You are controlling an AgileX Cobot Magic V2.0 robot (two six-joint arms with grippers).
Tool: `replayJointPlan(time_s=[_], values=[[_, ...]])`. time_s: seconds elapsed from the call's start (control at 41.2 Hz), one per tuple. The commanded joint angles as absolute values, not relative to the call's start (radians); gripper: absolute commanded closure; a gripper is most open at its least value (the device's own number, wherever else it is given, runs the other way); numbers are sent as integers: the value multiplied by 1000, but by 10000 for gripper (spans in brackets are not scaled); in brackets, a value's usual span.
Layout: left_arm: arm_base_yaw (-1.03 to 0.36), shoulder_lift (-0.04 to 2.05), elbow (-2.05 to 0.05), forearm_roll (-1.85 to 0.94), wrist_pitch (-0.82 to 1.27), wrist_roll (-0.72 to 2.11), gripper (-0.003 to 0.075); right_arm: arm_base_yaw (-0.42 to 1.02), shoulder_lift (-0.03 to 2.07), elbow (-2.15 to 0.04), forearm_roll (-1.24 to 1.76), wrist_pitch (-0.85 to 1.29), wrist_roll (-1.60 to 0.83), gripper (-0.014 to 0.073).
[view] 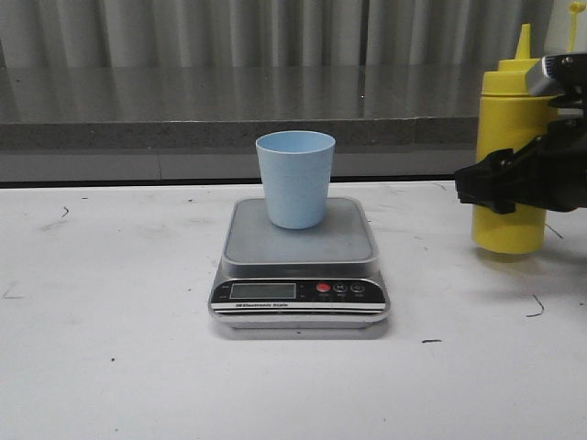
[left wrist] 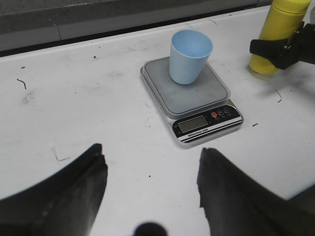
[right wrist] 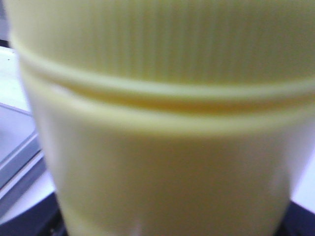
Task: Pour seasoning into cup on scale with both arms
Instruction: 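Turn the bottle upright and lower it to the table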
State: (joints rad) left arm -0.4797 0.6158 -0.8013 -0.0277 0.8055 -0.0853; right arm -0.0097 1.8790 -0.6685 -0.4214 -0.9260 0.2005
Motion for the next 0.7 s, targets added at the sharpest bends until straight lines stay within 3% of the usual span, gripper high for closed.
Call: replayJointPlan(time_s=[0.0,0.146,0.389,0.68], values=[[-478,618,-829,-36,739,-88,313,-16,1876,-719,-392,-1073,179,179],[-478,618,-829,-36,739,-88,313,-16,1916,-758,-391,-1072,175,158],[-478,618,-829,-36,739,-88,313,-16,1917,-787,-384,-1000,168,-43],[-478,618,-829,-36,739,-88,313,-16,1901,-784,-382,-982,173,-52]])
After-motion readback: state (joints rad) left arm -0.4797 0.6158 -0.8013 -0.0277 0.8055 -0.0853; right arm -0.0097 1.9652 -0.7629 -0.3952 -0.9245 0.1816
